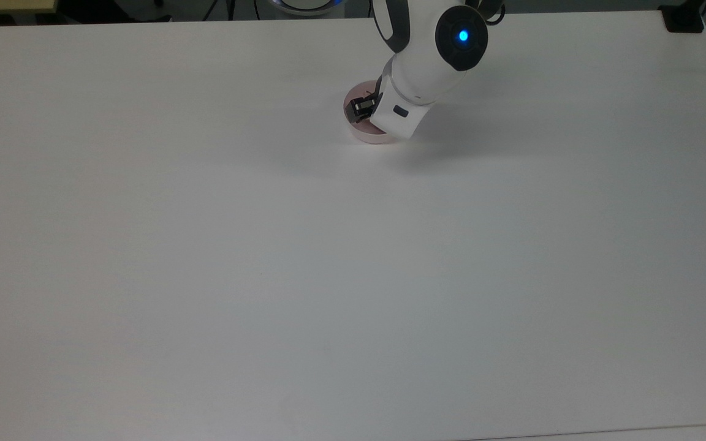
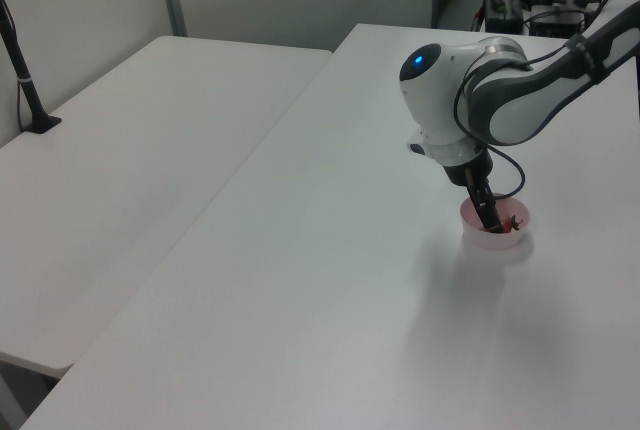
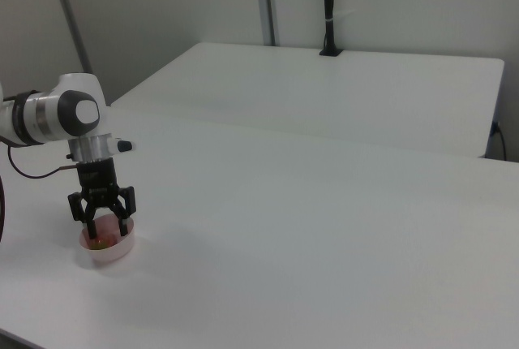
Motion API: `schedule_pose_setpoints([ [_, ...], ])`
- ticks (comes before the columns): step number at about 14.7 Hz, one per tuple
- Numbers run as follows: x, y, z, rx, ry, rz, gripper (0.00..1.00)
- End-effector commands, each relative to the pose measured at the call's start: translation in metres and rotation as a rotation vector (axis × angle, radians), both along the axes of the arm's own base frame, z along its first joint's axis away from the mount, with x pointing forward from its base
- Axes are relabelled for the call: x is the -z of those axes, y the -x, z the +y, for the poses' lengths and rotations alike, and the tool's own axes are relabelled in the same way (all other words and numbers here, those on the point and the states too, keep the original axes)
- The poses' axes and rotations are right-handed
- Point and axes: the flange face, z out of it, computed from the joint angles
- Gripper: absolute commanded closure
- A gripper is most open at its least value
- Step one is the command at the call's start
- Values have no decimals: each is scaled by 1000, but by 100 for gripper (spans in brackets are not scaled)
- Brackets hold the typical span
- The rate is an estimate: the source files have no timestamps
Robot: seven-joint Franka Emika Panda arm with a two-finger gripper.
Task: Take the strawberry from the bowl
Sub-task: 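Close the gripper on the red strawberry inside the pink bowl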
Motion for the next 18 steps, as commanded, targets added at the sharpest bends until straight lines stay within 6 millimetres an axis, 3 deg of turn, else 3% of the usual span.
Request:
schedule_pose_setpoints([
  [1, 4, 6, 5, 4, -7, -4, 24],
  [4, 13, 14, 1, -6, 4, 28, 33],
  [7, 15, 16, 1, -5, 5, 34, 58],
  [8, 14, 16, 1, -5, 4, 33, 62],
  [11, 4, 16, -3, 2, 10, 52, 62],
  [18, -55, 4, -22, -26, -22, 89, 62],
])
